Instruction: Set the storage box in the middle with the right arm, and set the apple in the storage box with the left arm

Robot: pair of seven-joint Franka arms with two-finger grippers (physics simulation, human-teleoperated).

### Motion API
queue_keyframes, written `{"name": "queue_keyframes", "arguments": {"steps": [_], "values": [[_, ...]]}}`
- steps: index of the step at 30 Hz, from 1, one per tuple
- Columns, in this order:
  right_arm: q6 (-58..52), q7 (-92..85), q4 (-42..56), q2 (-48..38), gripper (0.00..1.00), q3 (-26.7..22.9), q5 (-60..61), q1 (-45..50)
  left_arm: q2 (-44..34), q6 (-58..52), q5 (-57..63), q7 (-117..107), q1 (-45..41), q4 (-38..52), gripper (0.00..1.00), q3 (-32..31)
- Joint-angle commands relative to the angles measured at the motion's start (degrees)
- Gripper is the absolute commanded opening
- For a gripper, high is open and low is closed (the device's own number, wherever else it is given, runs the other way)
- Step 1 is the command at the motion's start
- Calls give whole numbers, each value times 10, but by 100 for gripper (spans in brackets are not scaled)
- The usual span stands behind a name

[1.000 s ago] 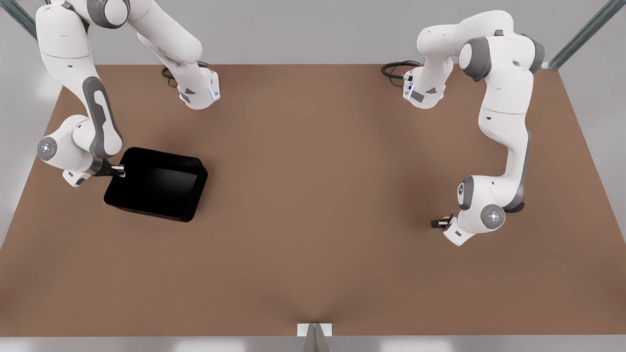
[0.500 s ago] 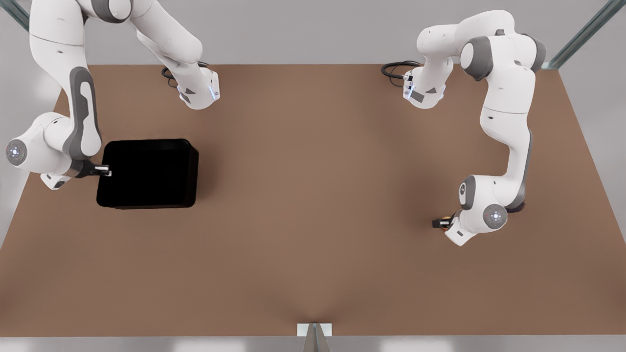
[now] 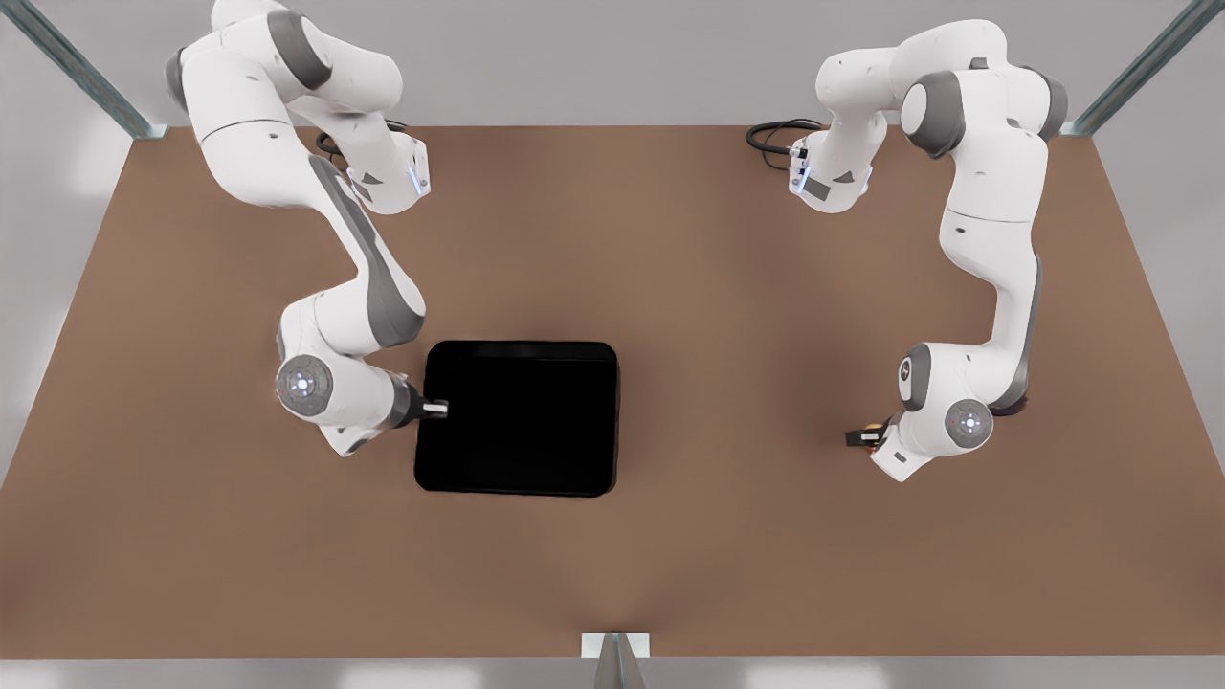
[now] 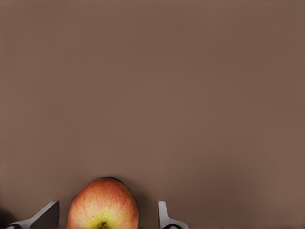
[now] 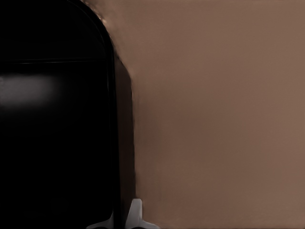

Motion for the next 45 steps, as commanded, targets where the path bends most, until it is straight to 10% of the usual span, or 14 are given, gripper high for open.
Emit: {"name": "queue_keyframes", "arguments": {"steps": [1, 10, 11, 19, 27, 29, 30, 45], "values": [[-1, 6, 9, 6, 21, 0, -2, 8, 0, 0, 0, 0, -1, 0, 100, 0], [14, 78, 91, 113, 21, -1, 0, 124, 2, 1, 0, 0, 0, 0, 96, 0], [14, 74, 100, 123, 100, 0, 0, 124, 1, 1, 0, 0, 0, 0, 96, 0], [-69, 82, 164, 72, 100, -2, 21, 100, 2, 1, 0, 0, 3, 0, 75, 0], [-258, -164, 99, -156, 100, -3, -79, -211, 3, 2, 0, 0, 4, 0, 62, 0], [-274, -215, 104, -170, 100, -76, -79, -141, 2, 1, 0, -1, 4, 0, 62, 0], [-278, -264, 103, -189, 100, -239, -50, -7, 2, 0, 0, -1, 4, 0, 62, 0], [-314, -307, 116, -213, 100, -238, -22, -13, -100, -92, -1, -199, -100, -5, 62, -16]]}}
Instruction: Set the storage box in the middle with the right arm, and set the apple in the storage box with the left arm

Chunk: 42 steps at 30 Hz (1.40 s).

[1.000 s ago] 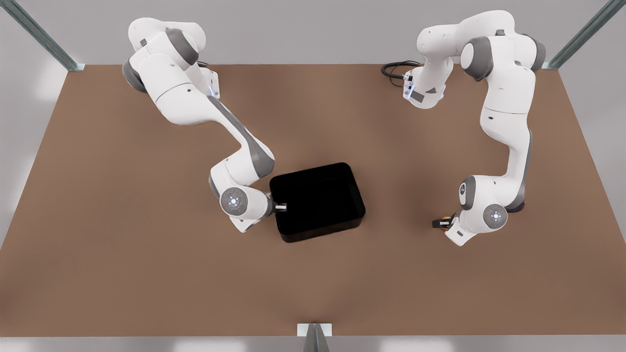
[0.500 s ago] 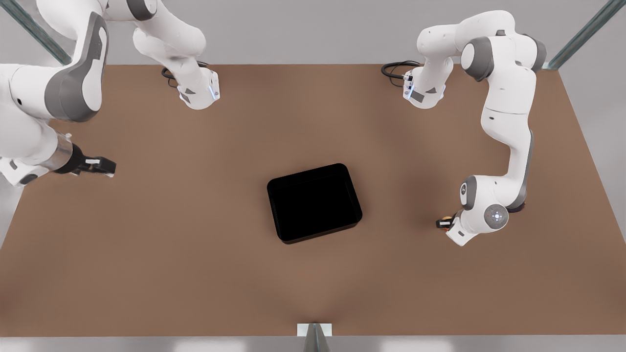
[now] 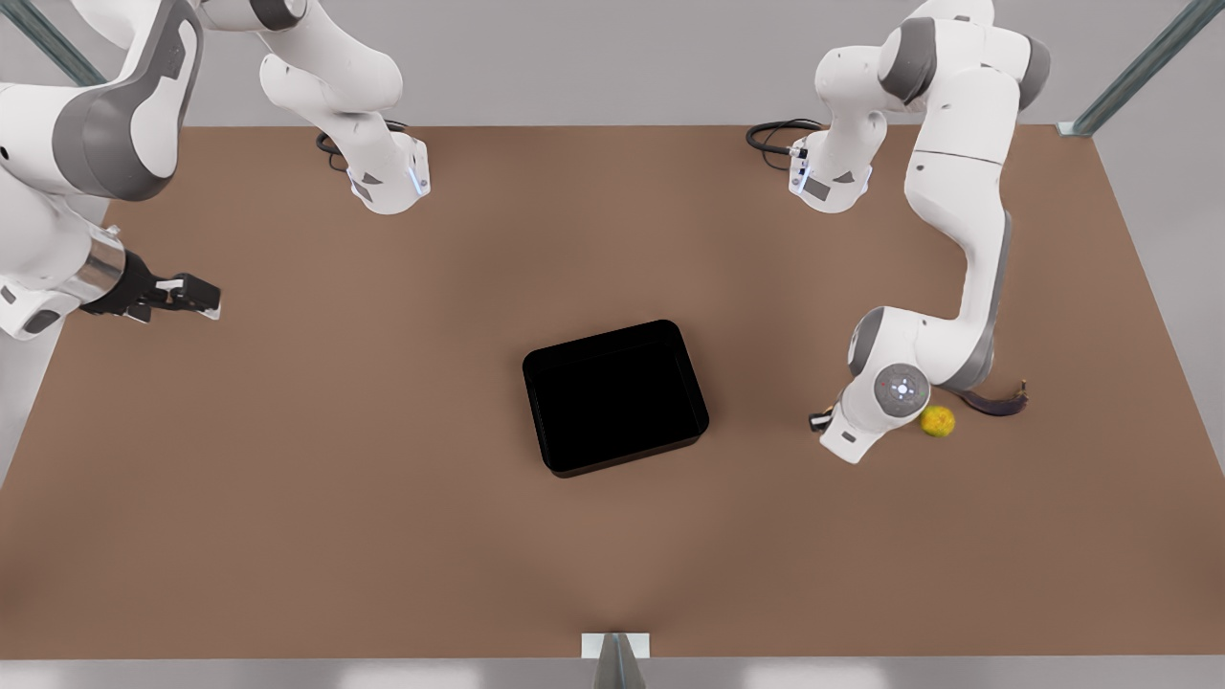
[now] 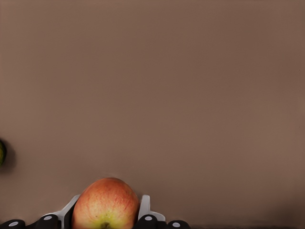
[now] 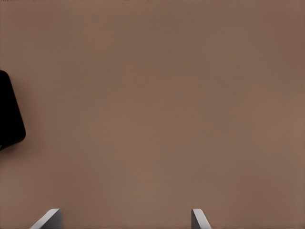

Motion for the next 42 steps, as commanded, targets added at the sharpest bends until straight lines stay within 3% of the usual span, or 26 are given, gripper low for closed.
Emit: {"name": "queue_keyframes", "arguments": {"steps": [1, 18, 25, 26, 27, 33, 36, 40, 42], "values": [[0, 0, 1, 1, 100, 0, 0, 1, -2, -4, -42, -4, -5, 0, 62, 0], [77, 0, 9, 22, 100, 24, 2, 4, -25, 2, -45, -309, -194, 8, 62, -27], [76, 7, 9, 19, 100, 27, 4, 9, 65, -5, -37, -338, -257, 144, 62, -22], [76, 7, 10, 18, 100, 27, 3, 9, 66, -4, -36, -337, -259, 148, 88, -20], [76, 8, 10, 17, 100, 28, 4, 9, 66, -4, -35, -336, -261, 148, 100, -19], [69, 4, 32, 15, 100, 26, 2, 13, 57, -9, -35, -337, -262, 142, 100, -19], [67, 7, 28, 17, 100, 30, 3, 20, 8, -79, 4, -268, -232, 146, 100, -19], [71, 8, 8, 11, 100, 39, -1, 22, -152, -221, -6, 138, -95, 141, 100, -11], [74, 9, -1, 11, 100, 44, -1, 21, -198, -239, -73, 214, -92, 140, 100, 63]]}}
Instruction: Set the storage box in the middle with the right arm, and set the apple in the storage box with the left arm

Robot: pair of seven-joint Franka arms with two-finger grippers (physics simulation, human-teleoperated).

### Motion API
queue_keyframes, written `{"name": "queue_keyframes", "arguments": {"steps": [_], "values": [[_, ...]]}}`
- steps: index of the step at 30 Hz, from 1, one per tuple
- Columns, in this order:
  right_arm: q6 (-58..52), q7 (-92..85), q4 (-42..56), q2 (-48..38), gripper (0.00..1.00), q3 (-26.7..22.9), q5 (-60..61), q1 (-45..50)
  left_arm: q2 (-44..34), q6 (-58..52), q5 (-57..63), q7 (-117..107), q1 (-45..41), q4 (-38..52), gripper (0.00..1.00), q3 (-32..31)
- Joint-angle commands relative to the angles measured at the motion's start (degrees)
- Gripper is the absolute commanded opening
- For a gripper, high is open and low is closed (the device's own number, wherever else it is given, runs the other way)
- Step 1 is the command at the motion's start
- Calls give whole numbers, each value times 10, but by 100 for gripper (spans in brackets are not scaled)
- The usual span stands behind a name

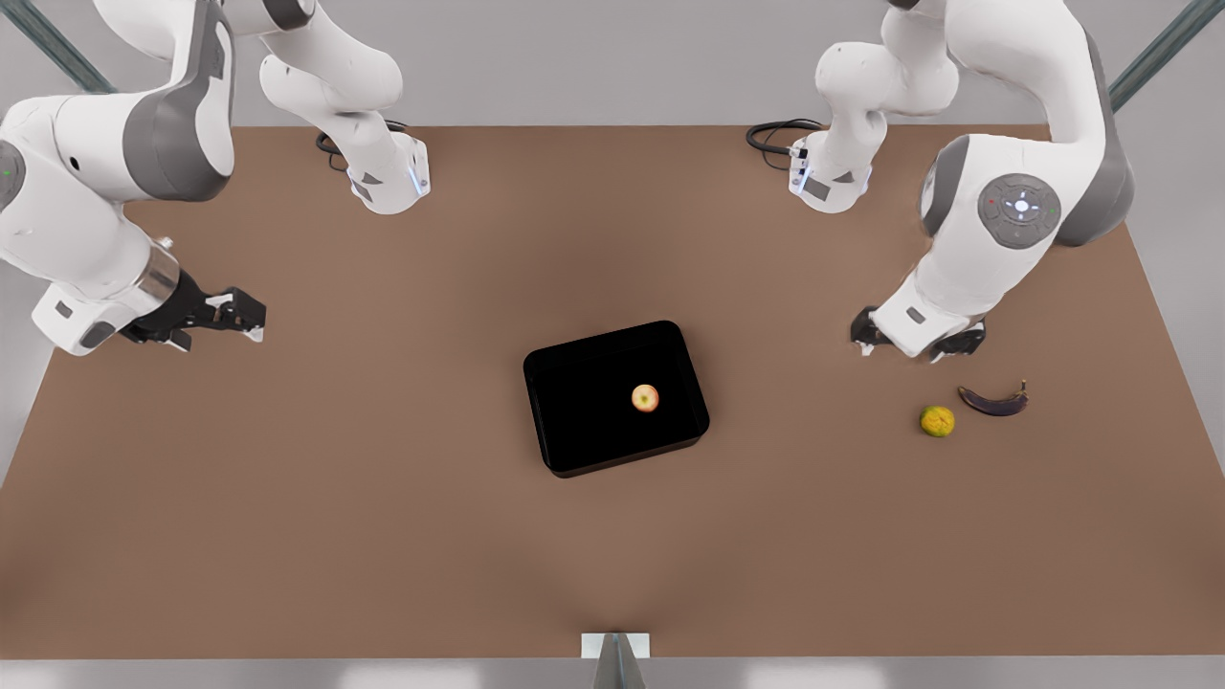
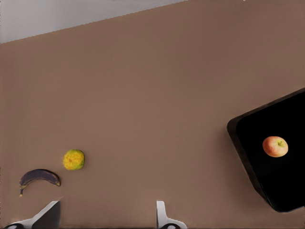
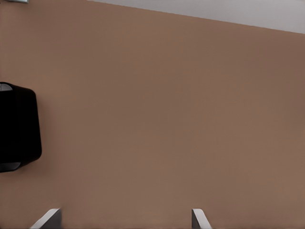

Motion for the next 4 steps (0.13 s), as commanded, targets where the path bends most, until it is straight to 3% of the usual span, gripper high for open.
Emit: {"name": "queue_keyframes", "arguments": {"steps": [1, 4], "values": [[0, 0, 0, 0, 100, 0, 0, -1, -3, -1, -36, -2, -15, 0, 100, -1], [0, 0, 1, 2, 100, 0, 0, -2, -8, -6, -36, 1, -23, 1, 100, -1]]}}
